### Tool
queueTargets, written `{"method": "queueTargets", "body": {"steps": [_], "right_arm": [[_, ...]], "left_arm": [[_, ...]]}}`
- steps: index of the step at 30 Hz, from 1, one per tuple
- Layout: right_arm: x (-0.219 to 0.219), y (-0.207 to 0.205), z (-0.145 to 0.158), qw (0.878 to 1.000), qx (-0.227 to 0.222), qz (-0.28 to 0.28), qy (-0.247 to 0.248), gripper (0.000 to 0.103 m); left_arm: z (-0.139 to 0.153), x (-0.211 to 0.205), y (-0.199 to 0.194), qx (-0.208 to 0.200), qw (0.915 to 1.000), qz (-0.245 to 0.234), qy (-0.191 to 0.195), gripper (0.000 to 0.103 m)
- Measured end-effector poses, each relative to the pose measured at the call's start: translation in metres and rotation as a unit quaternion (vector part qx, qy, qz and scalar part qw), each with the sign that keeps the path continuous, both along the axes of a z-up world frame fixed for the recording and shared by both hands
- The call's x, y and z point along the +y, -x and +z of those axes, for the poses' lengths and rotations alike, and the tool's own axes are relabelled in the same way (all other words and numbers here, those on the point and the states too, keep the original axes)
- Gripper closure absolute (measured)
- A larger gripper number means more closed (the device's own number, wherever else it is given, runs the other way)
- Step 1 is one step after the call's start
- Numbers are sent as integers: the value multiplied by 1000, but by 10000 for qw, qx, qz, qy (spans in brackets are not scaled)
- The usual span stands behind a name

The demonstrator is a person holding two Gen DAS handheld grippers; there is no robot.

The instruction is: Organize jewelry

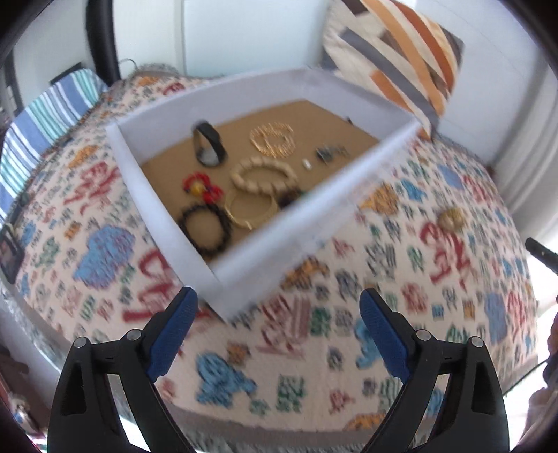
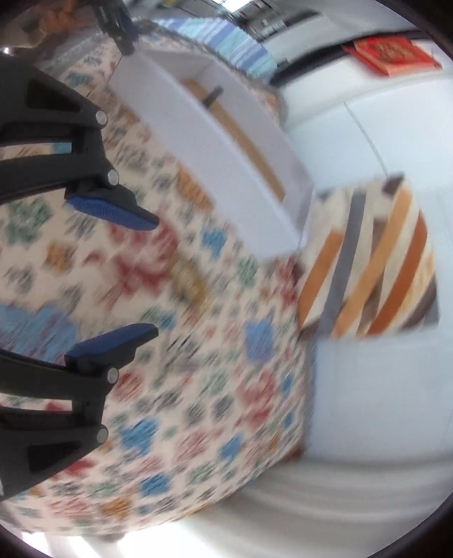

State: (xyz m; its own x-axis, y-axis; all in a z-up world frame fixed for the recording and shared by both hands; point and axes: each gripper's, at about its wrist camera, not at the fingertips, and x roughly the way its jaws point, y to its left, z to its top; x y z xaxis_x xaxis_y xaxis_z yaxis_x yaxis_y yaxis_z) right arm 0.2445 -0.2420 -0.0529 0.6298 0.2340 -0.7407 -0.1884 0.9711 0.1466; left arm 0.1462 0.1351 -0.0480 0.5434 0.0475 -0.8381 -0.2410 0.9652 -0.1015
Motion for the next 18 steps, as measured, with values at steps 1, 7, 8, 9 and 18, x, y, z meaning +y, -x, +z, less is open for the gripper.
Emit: {"method": "queueTargets", "body": {"steps": [1,7,8,9,18], "right_arm": [[-15,9,-10,9998,126,-152,49,46],[-58,49,-55,9962,716,-488,10,46],[-62,51,-59,9961,742,-467,-34,46],[-62,52,-60,9962,757,-437,-66,46],[-30,30,-35,9973,585,391,-200,46]], "left_arm": [[-10,-13,5,129,9998,-141,57,8],[-44,-67,11,647,9952,-702,208,8],[-44,-76,9,666,9944,-795,197,8],[-42,-84,6,657,9938,-877,166,8],[-23,-116,-29,497,9929,-1077,122,8]]}}
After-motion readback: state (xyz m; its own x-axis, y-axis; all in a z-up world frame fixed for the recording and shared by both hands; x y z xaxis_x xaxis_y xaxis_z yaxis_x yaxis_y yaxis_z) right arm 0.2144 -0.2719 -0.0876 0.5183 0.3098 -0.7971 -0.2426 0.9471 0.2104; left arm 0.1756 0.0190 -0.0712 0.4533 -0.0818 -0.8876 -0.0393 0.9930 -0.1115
